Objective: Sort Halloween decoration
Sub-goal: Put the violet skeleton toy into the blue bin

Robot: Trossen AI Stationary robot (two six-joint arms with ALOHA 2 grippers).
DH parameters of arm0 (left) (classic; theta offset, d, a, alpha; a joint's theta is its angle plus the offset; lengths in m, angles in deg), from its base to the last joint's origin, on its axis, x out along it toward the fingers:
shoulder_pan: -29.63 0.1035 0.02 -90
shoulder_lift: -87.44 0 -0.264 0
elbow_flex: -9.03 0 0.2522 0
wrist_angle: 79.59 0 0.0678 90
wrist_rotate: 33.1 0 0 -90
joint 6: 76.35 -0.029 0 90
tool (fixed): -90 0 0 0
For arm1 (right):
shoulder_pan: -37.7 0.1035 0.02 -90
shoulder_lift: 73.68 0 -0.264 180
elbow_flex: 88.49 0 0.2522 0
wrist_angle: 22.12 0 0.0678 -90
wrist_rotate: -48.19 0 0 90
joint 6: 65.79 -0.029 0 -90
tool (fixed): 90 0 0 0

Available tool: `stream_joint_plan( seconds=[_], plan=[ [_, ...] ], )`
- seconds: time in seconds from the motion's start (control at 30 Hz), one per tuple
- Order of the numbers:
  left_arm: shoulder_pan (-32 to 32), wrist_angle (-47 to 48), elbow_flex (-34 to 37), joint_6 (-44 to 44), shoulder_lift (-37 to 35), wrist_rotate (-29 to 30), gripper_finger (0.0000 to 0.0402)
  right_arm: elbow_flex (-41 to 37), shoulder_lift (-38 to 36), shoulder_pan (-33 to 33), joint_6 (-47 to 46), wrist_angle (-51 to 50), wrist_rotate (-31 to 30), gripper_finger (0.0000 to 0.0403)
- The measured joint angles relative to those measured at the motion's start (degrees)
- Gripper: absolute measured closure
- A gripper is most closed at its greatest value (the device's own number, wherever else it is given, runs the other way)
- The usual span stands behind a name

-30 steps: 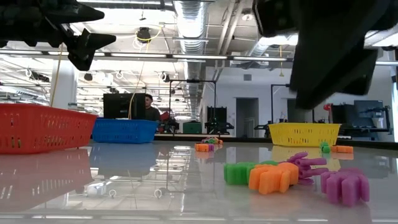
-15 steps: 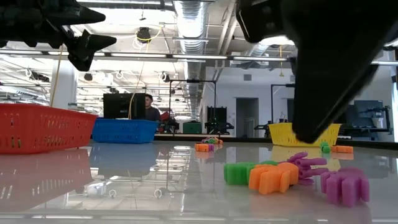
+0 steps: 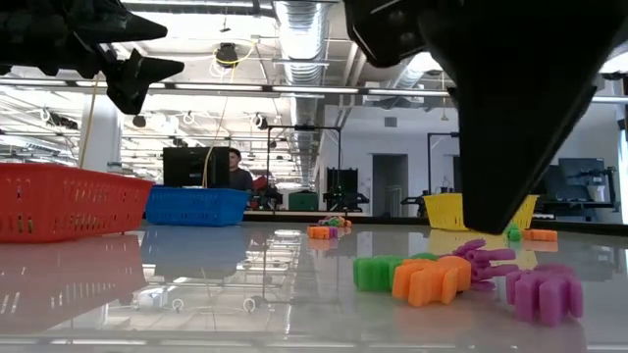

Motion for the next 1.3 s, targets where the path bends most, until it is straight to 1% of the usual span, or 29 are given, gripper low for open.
stream_joint_plan(
  seconds=[0.2, 0.33, 0.47, 0.6, 0.7, 0.8, 1.0, 1.13, 1.3],
  plan=[
    [0.0, -0.1, 0.0, 0.0, 0.0, 0.0, 0.0175, -0.4, -0.1, 0.0, -0.7, 0.2, -0.2, 0.0284],
    [0.0, -0.1, 0.0, 0.3, 0.0, 0.0, 0.0175, -2.1, -0.1, 0.0, -0.7, 1.9, -0.5, 0.0284],
    [0.0, -0.1, 0.0, 0.3, 0.0, 0.0, 0.0175, -5.0, -0.2, 0.0, -0.7, 7.8, -0.6, 0.0284],
    [0.0, -0.1, 0.0, 0.3, 0.0, 0.0, 0.0175, -6.2, -0.3, 0.0, -0.7, 9.2, -0.9, 0.0284],
    [0.0, -0.1, 0.0, 0.3, 0.0, 0.0, 0.0175, -6.4, -0.2, -0.2, -0.6, 8.4, -2.2, 0.0289],
    [0.0, 0.0, 0.0, 0.3, 0.0, 0.0, 0.0175, -6.5, -0.1, -0.5, 0.4, 8.1, -2.7, 0.0304],
    [0.0, 0.1, 0.0, 0.4, 0.0, 0.0, 0.0175, -6.5, -0.2, -1.6, 6.2, 7.1, -3.3, 0.0345],
    [0.0, 0.4, 0.0, 0.5, 0.0, 0.0, 0.0175, -6.2, -0.5, -3.4, 10.7, 6.5, -3.0, 0.0346],
    [0.0, 0.5, 0.0, 0.5, 0.0, 0.1, 0.0175, -3.0, -0.5, -6.8, 17.9, 4.7, -3.3, 0.0346]
  ],
)
